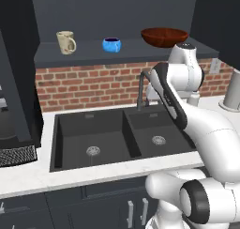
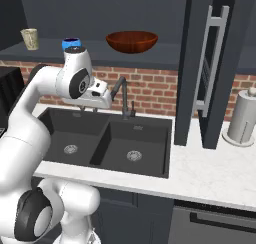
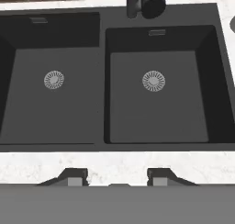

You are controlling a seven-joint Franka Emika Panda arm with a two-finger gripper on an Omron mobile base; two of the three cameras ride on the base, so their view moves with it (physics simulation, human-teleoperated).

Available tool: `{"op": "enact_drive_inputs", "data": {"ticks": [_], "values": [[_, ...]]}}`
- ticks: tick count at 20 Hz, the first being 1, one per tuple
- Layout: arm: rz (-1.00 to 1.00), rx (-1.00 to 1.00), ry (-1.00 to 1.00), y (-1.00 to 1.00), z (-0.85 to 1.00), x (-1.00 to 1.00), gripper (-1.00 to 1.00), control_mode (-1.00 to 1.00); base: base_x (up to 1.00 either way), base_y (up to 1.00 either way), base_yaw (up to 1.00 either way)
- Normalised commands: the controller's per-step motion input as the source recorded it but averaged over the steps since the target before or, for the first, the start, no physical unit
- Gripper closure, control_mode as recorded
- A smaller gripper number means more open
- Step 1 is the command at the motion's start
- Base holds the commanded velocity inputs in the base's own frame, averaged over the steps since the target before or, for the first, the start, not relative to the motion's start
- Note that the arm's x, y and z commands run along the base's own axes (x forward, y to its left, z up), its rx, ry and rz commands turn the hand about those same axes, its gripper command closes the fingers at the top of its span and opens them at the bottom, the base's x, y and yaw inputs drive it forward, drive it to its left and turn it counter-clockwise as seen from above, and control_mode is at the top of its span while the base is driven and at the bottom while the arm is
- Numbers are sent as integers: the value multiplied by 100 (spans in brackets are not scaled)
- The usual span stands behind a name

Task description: Gather all objects into one cabinet and sort the glasses and bowls to opposite sides.

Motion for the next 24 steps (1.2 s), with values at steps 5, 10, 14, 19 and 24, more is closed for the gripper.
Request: {"op": "enact_drive_inputs", "data": {"ticks": [5,10,14,19,24], "values": [[0,0,0,0,0,0,-100,100,-2,0,0],[0,0,0,0,0,0,-100,100,-84,-8,0],[0,0,0,0,0,0,-100,100,-100,-22,0],[0,0,0,0,0,0,-100,100,-100,-12,0],[0,0,0,0,0,0,-100,100,-88,-3,0]]}}
